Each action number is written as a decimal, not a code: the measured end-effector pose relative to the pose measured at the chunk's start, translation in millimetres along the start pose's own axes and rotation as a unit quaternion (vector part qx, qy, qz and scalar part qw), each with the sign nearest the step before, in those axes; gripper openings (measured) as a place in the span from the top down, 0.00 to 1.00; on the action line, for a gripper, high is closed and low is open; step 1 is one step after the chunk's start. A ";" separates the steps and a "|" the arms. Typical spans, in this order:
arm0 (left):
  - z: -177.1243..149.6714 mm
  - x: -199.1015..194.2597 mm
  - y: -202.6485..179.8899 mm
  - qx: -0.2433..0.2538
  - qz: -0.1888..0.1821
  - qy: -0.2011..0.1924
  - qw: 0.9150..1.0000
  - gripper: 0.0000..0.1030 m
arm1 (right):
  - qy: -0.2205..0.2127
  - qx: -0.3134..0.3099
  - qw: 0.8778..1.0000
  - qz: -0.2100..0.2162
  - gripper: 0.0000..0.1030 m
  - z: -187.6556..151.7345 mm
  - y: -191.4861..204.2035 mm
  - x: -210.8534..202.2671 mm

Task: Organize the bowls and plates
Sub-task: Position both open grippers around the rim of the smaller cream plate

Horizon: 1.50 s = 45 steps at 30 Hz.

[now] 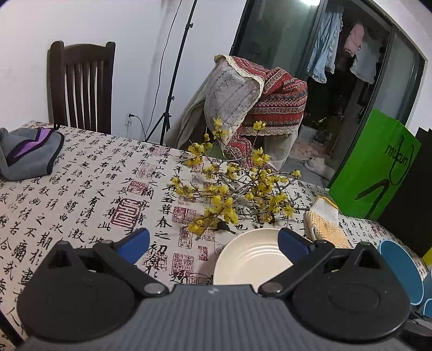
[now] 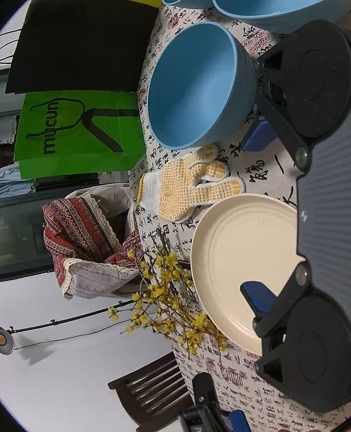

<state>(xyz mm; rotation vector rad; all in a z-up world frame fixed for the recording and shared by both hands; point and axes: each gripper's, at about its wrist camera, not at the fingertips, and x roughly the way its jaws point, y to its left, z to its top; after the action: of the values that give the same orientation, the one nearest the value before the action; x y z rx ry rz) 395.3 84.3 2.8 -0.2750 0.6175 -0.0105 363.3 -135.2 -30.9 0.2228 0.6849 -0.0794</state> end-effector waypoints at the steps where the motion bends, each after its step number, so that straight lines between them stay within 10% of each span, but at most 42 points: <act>1: -0.7 1.8 0.3 0.000 0.001 0.001 1.000 0.00 | 0.000 0.003 1.000 0.001 0.01 -0.2 -1.8 1.3; 45: -29.8 34.4 -15.5 0.062 0.023 0.024 0.998 0.03 | 0.007 0.088 0.996 0.033 0.12 -4.1 -37.7 24.4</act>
<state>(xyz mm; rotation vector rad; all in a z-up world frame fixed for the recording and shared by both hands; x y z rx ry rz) 407.4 58.7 -36.1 -0.1413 0.6683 -0.0102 374.2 -170.9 -56.2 0.4162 0.6850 -0.0750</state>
